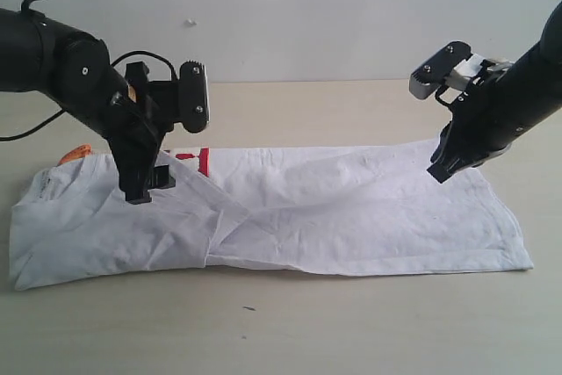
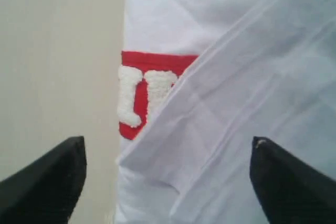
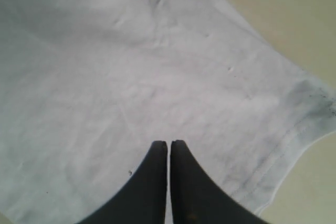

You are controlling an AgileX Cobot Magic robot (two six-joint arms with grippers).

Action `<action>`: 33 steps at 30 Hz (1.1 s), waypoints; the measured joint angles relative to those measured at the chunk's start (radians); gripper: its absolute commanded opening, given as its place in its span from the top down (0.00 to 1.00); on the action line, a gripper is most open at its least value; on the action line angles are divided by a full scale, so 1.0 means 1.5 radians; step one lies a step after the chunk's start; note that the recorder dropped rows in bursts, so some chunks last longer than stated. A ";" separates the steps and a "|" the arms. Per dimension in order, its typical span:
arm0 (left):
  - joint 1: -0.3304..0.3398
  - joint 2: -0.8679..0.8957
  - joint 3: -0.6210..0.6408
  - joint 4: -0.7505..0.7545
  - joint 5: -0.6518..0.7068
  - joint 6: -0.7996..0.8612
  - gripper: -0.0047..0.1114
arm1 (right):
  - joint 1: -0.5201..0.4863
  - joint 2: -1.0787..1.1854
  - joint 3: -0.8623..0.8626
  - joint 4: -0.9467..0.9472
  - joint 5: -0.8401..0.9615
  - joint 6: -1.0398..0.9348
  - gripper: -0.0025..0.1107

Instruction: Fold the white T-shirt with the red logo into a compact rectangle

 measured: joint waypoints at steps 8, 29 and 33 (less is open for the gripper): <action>0.011 -0.008 0.000 0.025 0.189 -0.046 0.23 | 0.000 0.000 0.000 0.000 -0.003 0.000 0.95; 0.282 -0.019 0.000 -0.395 0.232 -0.256 0.41 | 0.000 0.000 0.000 -0.017 0.026 0.353 0.95; 0.333 -0.019 0.000 -0.449 0.256 -0.234 0.60 | 0.000 0.000 0.000 -0.017 0.029 0.380 0.95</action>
